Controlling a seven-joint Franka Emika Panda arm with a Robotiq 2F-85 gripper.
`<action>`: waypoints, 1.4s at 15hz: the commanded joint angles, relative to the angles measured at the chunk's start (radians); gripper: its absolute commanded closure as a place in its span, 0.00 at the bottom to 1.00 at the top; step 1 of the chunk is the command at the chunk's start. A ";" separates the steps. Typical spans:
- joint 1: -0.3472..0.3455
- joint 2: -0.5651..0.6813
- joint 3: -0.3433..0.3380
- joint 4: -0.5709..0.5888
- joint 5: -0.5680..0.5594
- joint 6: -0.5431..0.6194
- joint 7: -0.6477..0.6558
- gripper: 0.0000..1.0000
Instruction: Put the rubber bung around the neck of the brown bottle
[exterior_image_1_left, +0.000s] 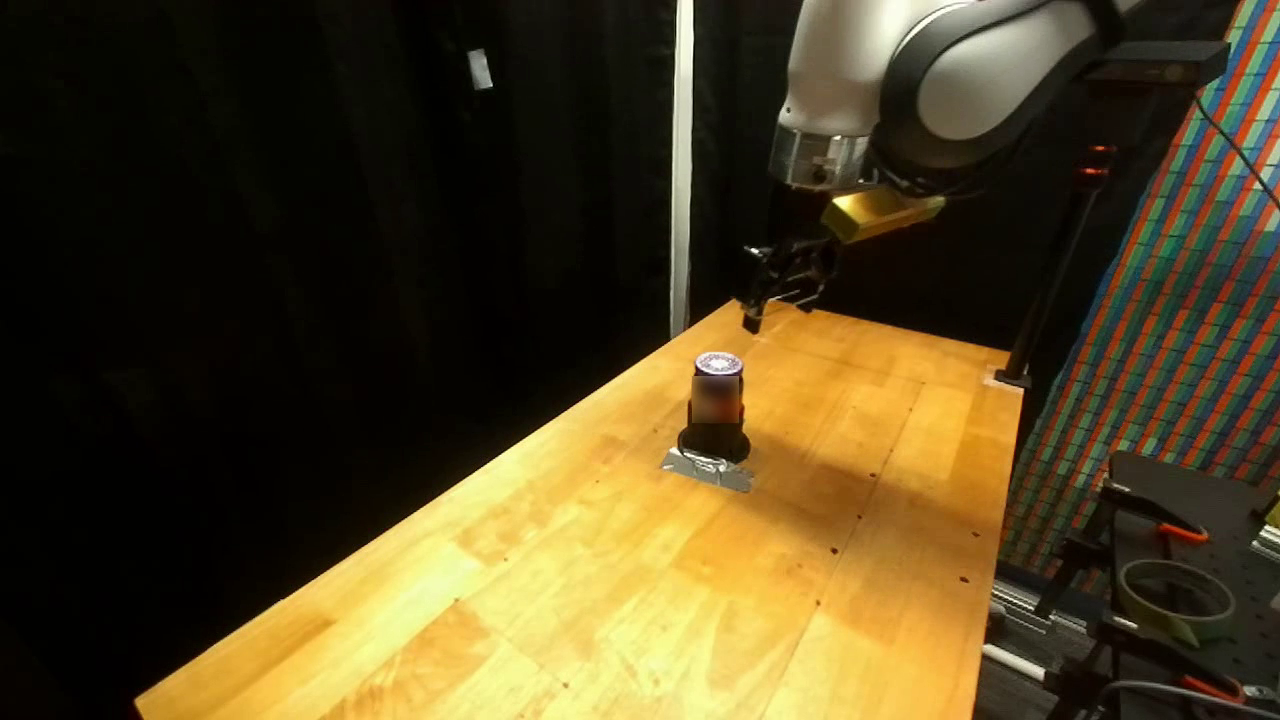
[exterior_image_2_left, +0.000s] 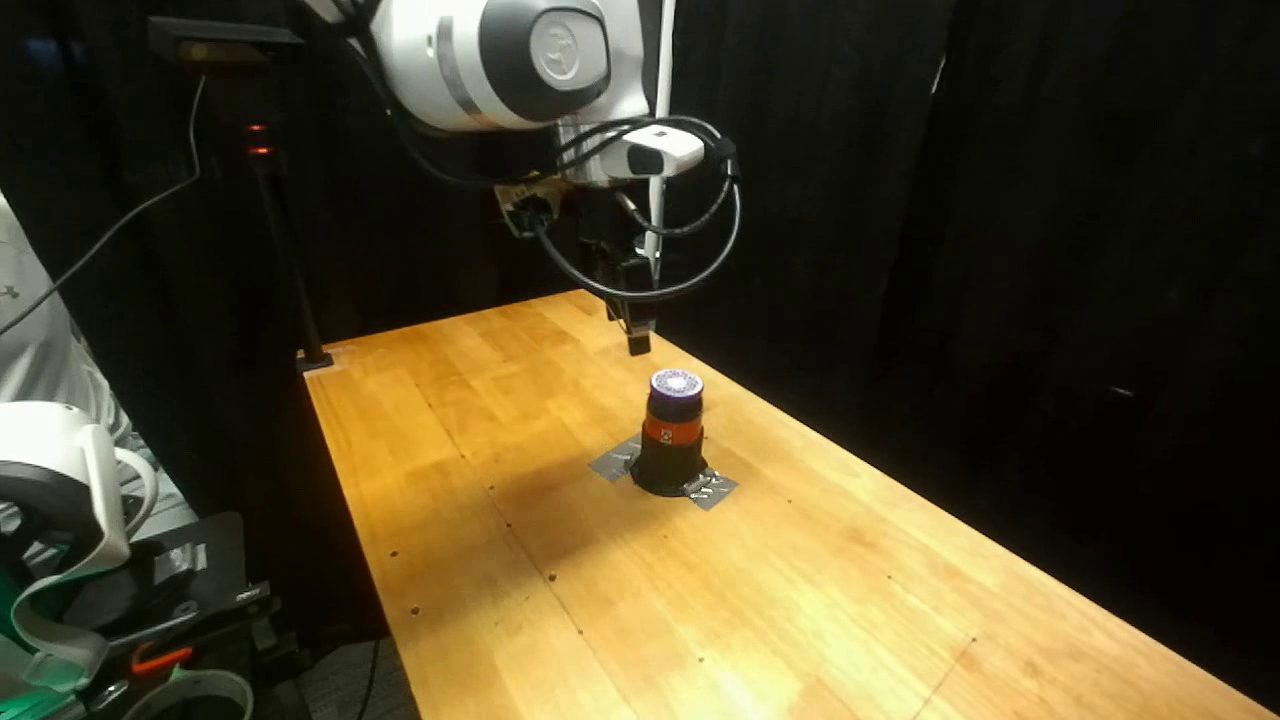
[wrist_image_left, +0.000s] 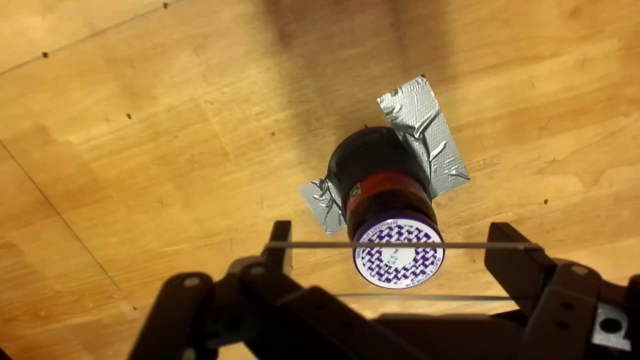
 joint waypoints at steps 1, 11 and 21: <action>0.072 0.234 -0.074 0.252 -0.023 -0.015 0.022 0.00; 0.124 0.532 -0.176 0.604 0.075 -0.149 -0.062 0.00; 0.103 0.588 -0.166 0.710 0.183 -0.330 -0.146 0.00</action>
